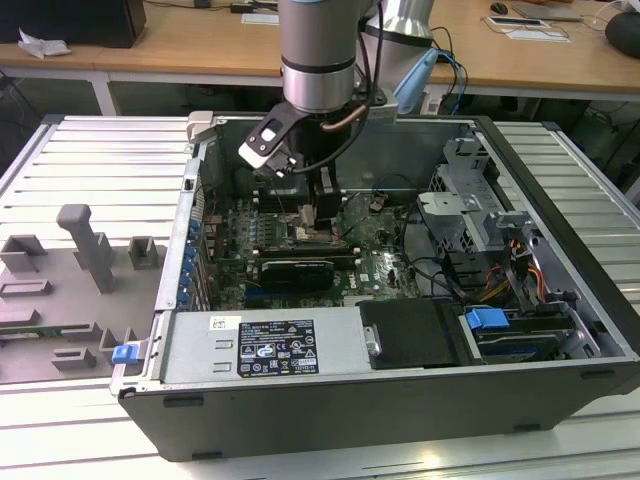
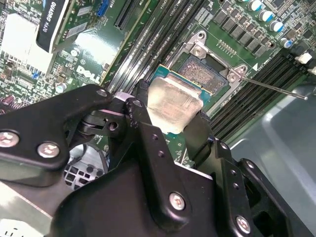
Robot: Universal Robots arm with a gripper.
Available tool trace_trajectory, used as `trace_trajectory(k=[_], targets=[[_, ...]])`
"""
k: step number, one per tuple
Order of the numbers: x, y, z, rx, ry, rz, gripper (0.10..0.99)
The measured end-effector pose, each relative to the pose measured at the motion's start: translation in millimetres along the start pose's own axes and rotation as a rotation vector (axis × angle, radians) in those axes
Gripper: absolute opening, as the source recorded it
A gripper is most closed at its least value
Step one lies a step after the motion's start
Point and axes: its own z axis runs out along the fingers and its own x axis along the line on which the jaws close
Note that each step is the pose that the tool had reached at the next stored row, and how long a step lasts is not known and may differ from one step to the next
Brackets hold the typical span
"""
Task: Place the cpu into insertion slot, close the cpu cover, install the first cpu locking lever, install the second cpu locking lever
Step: 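Place the cpu into insertion slot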
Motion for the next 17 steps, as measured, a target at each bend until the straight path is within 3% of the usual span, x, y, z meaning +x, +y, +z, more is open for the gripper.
trace_trajectory(k=[6, 17], targets=[[5.3, -0.1, 7.1, 0.000, 0.0011, 0.017, 0.533], [5.5, -0.7, 11.4, 0.000, 0.0032, 0.017, 0.533]])
